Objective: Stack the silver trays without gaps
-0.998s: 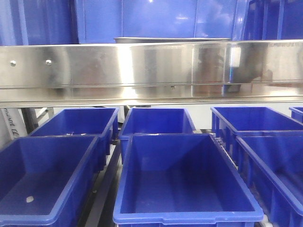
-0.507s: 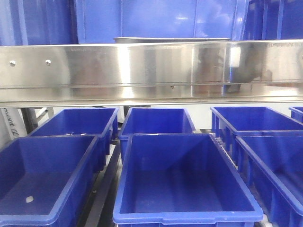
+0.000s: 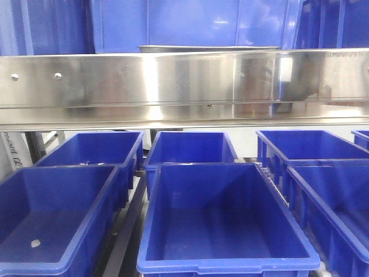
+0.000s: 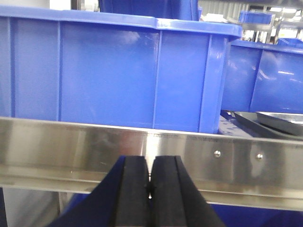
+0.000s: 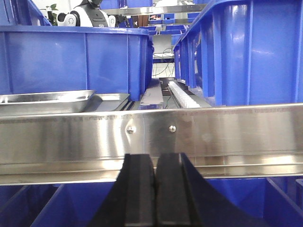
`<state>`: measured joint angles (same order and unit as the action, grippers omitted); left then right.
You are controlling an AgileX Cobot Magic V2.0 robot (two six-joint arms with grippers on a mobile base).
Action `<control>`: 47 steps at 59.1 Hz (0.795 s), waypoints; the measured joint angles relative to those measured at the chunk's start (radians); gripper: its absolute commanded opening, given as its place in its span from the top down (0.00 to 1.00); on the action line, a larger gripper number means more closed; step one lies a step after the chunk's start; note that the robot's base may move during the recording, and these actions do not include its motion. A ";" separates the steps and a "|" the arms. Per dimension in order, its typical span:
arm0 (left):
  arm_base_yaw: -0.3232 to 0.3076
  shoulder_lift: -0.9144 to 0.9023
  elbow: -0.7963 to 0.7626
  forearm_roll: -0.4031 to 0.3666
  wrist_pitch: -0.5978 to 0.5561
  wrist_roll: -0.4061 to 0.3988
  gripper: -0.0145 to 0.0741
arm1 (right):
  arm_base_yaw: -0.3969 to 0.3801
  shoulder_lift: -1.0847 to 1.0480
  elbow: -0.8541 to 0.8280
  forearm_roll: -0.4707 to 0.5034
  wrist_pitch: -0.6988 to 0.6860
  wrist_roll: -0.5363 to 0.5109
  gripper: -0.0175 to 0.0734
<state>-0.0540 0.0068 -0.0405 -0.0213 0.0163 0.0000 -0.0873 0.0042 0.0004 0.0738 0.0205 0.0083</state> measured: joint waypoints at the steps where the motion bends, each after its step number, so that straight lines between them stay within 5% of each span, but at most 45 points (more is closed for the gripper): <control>1: -0.005 -0.002 0.009 0.007 -0.007 0.000 0.84 | 0.000 0.000 0.000 0.000 0.000 0.000 0.89; 47: -0.026 -0.002 0.043 0.086 0.031 0.000 0.84 | 0.000 0.000 0.000 0.000 0.000 0.000 0.89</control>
<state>-0.0804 0.0052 0.0025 0.0646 0.0468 0.0000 -0.0873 0.0042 0.0004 0.0738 0.0205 0.0083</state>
